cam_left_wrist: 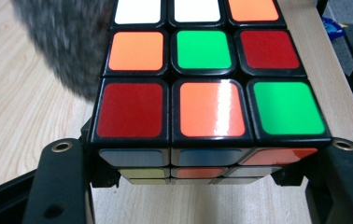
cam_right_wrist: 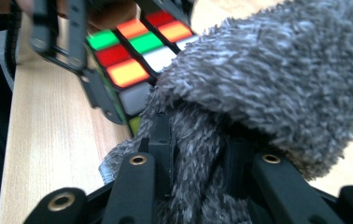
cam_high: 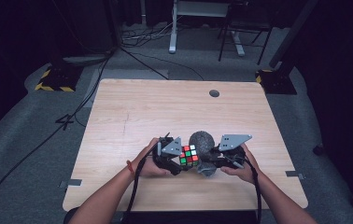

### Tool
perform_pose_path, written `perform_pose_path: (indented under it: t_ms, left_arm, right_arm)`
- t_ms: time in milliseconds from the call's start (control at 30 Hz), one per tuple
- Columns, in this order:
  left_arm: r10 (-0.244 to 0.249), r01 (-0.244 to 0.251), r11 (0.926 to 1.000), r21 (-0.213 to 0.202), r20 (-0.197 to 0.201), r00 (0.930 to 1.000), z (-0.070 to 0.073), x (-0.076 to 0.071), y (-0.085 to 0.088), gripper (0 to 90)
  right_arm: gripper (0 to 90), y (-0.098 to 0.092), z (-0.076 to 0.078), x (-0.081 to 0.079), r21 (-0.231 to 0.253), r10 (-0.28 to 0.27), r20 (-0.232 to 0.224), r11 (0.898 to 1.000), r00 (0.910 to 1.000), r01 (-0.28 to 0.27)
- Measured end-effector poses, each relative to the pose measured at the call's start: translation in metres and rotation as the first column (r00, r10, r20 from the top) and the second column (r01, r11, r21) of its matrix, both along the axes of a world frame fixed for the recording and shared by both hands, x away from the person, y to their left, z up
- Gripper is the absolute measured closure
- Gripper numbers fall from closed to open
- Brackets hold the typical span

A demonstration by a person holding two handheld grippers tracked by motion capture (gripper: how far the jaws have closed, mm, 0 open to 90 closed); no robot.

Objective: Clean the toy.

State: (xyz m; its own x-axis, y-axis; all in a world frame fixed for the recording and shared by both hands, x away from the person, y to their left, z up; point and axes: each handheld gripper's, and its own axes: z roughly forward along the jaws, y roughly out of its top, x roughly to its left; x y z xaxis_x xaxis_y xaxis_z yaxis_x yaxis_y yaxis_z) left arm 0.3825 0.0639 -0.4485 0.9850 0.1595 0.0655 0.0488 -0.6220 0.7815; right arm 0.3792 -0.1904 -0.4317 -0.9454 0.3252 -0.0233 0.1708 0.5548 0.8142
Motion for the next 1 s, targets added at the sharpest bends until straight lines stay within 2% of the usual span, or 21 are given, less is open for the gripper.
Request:
perform_pose_path:
  t_ms: [67, 100, 133, 200, 267, 333, 367, 467, 567, 767, 867, 1000]
  left_arm:
    - [-0.005, 0.005, 0.9997, -0.024, -0.002, 1.0000, 0.003, 0.000, 0.002, 33.8]
    - [-0.005, 0.005, 0.9997, -0.024, -0.002, 1.0000, 0.003, 0.000, 0.002, 33.8]
    - [-0.001, 0.001, 0.9992, -0.040, 0.000, 1.0000, 0.006, 0.001, 0.003, 33.8]
    - [-0.003, 0.003, 0.9991, -0.043, -0.004, 1.0000, 0.006, 0.001, 0.004, 33.8]
    - [0.013, -0.013, 0.9999, -0.004, 0.020, 0.9997, 0.005, 0.001, 0.001, 33.8]
    - [0.010, -0.010, 0.9999, 0.008, 0.021, 0.9997, 0.003, 0.001, 0.000, 33.7]
    - [0.012, -0.012, 0.9998, 0.016, 0.017, 0.9998, 0.000, 0.001, -0.003, 33.7]
    - [0.009, -0.009, 0.9999, 0.012, 0.009, 0.9999, -0.001, 0.002, -0.004, 33.4]
    - [0.005, -0.005, 0.9993, 0.036, 0.015, 0.9999, -0.003, 0.001, -0.007, 33.1]
    - [-0.015, 0.014, 0.9973, 0.072, 0.012, 0.9998, -0.009, 0.000, -0.014, 32.9]
    - [-0.011, 0.009, 0.9956, 0.094, 0.022, 0.9997, -0.010, 0.000, -0.016, 32.9]
    - [-0.010, 0.008, 0.9948, 0.101, 0.025, 0.9996, -0.012, 0.000, -0.018, 33.0]
  right_arm:
    - [71.1, 0.001, -0.005, 0.001, -0.030, 0.002, -0.009, 1.000, 1.0000, -0.002]
    - [71.1, 0.001, -0.005, 0.001, -0.030, 0.002, -0.009, 1.000, 1.0000, -0.002]
    - [71.1, 0.001, -0.009, 0.002, -0.056, 0.009, -0.023, 0.998, 0.9997, -0.010]
    - [71.1, 0.001, -0.009, 0.001, -0.049, 0.013, -0.025, 0.999, 0.9996, -0.014]
    - [71.1, -0.002, -0.006, -0.001, -0.023, 0.019, -0.018, 1.000, 0.9997, -0.019]
    - [71.1, -0.003, -0.003, -0.002, -0.004, 0.023, -0.015, 1.000, 0.9996, -0.024]
    - [71.1, -0.005, 0.002, -0.004, 0.025, 0.025, -0.003, 0.999, 0.9997, -0.025]
    - [71.1, -0.006, 0.003, -0.006, 0.050, 0.031, 0.004, 0.998, 0.9995, -0.031]
    - [71.1, -0.005, 0.005, -0.007, 0.073, 0.055, 0.007, 0.996, 0.9984, -0.056]
    - [71.1, 0.000, 0.007, -0.010, 0.066, 0.096, 0.010, 0.993, 0.9954, -0.096]
    - [71.0, 0.003, 0.008, -0.011, 0.064, 0.102, 0.016, 0.993, 0.9946, -0.103]
    - [71.0, 0.008, 0.009, -0.012, 0.053, 0.104, 0.018, 0.993, 0.9944, -0.105]
